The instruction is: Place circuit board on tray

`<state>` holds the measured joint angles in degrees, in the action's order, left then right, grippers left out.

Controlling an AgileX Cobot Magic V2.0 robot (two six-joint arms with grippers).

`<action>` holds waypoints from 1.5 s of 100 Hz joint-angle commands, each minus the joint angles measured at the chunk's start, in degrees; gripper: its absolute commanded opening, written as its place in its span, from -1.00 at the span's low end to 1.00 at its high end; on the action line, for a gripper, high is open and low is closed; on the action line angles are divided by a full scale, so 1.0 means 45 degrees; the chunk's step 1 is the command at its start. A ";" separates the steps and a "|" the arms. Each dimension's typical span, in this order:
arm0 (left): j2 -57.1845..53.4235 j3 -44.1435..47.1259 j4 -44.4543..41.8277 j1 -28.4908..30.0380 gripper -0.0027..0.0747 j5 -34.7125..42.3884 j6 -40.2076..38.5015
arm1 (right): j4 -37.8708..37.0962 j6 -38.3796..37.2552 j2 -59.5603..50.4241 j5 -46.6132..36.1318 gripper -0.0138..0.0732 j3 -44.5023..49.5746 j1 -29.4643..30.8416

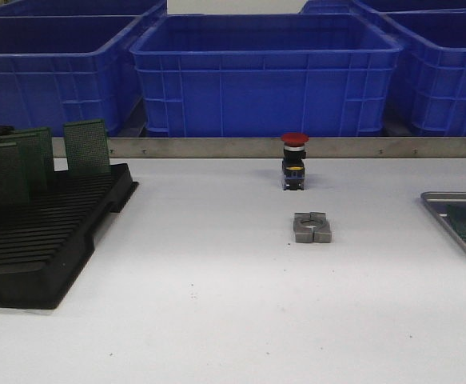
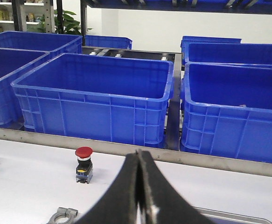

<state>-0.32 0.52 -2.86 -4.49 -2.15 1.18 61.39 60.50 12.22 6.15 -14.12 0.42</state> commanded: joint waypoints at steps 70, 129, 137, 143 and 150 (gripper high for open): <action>-0.0399 -0.0038 0.0066 0.0032 -0.98 0.1057 -0.0134 | -0.3693 -0.3037 -0.0113 -0.0246 -0.84 -0.0347 -0.0006; -0.0399 -0.0038 0.0066 0.0032 -0.98 0.1057 -0.0134 | -1.3764 -1.3881 -0.2030 -0.1367 -0.84 0.1140 -0.0006; -0.0399 -0.0038 0.0066 0.0032 -0.98 0.1057 -0.0134 | -1.3800 -1.3881 -0.2458 -0.1862 -0.84 0.1644 -0.0006; -0.0399 -0.0038 0.0066 0.0032 -0.98 0.1057 -0.0134 | -1.3800 -1.3881 -0.2777 -0.2216 -0.84 0.1990 -0.0006; -0.0399 -0.0038 0.0066 0.0032 -0.98 0.1057 -0.0134 | -1.3813 -1.3881 -0.3145 -0.2590 -0.84 0.2428 -0.0006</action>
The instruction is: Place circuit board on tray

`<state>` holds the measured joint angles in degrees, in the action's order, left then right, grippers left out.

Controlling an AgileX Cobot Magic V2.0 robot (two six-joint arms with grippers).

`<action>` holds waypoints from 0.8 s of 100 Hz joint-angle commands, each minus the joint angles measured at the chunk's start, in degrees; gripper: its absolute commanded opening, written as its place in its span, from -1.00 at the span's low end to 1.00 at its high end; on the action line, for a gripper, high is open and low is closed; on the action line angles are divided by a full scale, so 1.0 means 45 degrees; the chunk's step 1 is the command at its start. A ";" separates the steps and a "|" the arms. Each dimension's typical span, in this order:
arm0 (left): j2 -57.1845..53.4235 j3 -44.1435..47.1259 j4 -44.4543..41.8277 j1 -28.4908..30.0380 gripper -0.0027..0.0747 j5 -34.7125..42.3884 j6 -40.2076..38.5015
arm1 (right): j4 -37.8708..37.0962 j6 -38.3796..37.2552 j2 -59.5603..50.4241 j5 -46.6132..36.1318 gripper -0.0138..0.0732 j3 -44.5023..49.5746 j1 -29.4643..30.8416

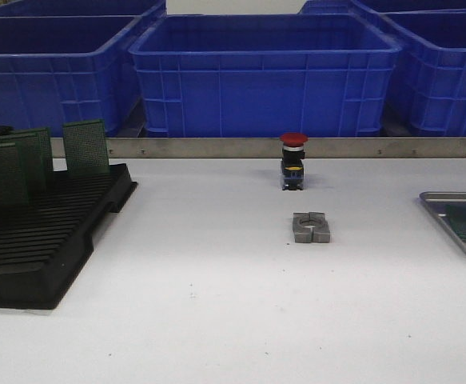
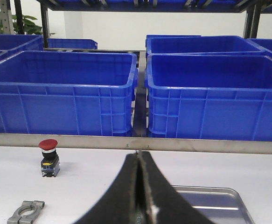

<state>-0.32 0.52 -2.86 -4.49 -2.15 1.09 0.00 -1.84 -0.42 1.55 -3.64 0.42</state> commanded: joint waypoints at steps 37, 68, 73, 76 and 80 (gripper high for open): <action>-0.0399 -0.0038 0.0066 0.0032 -0.98 0.1057 -0.0114 | -0.0171 -0.0318 -0.0310 -0.2296 -0.84 0.0971 -0.0006; -0.0399 -0.0038 0.0066 0.0032 -0.98 0.1057 -0.0114 | -0.0171 -0.0318 -0.0310 -0.2268 -0.84 0.0971 -0.0006; -0.0399 -0.0038 0.0066 0.0032 -0.98 0.1057 -0.0114 | -0.0171 -0.0318 -0.0310 -0.2268 -0.84 0.0971 -0.0006; -0.0399 -0.0038 0.0066 0.0032 -0.98 0.1057 -0.0114 | -0.0171 -0.0318 -0.0310 -0.2268 -0.84 0.0971 -0.0006; -0.0399 -0.0038 0.0066 0.0032 -0.98 0.1057 -0.0114 | -0.0171 -0.0318 -0.0310 -0.2268 -0.84 0.0971 -0.0006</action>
